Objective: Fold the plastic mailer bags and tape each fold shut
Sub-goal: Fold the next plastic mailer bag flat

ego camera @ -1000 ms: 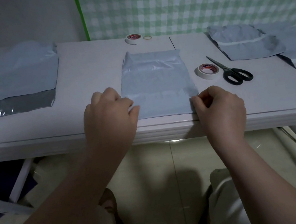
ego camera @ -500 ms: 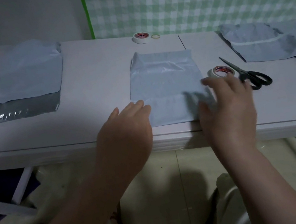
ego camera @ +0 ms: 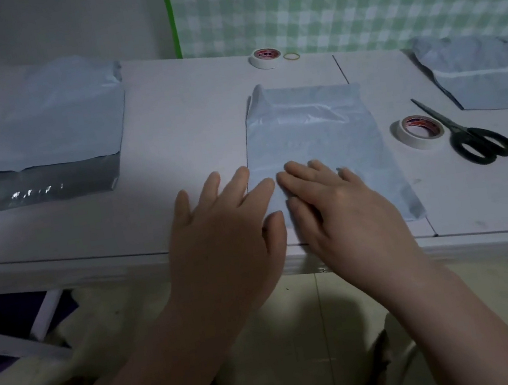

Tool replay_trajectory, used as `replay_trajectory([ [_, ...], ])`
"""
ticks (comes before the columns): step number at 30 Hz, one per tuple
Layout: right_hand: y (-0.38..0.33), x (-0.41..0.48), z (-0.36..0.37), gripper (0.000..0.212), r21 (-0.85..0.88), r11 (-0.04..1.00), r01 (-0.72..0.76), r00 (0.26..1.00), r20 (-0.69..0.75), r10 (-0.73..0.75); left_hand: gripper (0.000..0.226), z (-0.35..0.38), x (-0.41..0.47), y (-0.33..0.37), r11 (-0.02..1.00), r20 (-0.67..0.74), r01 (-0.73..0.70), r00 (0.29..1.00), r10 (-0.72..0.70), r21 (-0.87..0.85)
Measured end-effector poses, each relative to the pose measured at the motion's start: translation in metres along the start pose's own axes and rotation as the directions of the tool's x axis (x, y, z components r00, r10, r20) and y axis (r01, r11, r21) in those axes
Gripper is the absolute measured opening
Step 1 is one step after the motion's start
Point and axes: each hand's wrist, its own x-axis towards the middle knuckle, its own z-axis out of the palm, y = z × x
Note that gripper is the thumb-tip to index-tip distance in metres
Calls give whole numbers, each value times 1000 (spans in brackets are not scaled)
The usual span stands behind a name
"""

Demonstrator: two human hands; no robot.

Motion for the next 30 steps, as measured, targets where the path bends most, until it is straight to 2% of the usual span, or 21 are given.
replay_trajectory([
  [4,-1,-2,0,46,-28,1000,-3,1000,2,3,53,1,-1,0,999,39,28,999,-28,18],
  [11,0,-3,1,52,-69,998,8,1000,-1,-8,59,1,-1,0,999,22,44,999,-45,31],
  [21,-4,-7,-5,68,-157,988,-4,993,117,22,67,0,1,2,998,33,42,999,-43,38],
  [25,-8,-9,-6,72,-211,977,-23,991,120,49,69,-1,0,3,997,37,56,998,-58,46],
  [30,0,-16,-15,54,-267,956,-124,979,124,162,67,0,0,5,994,31,90,995,-92,59],
])
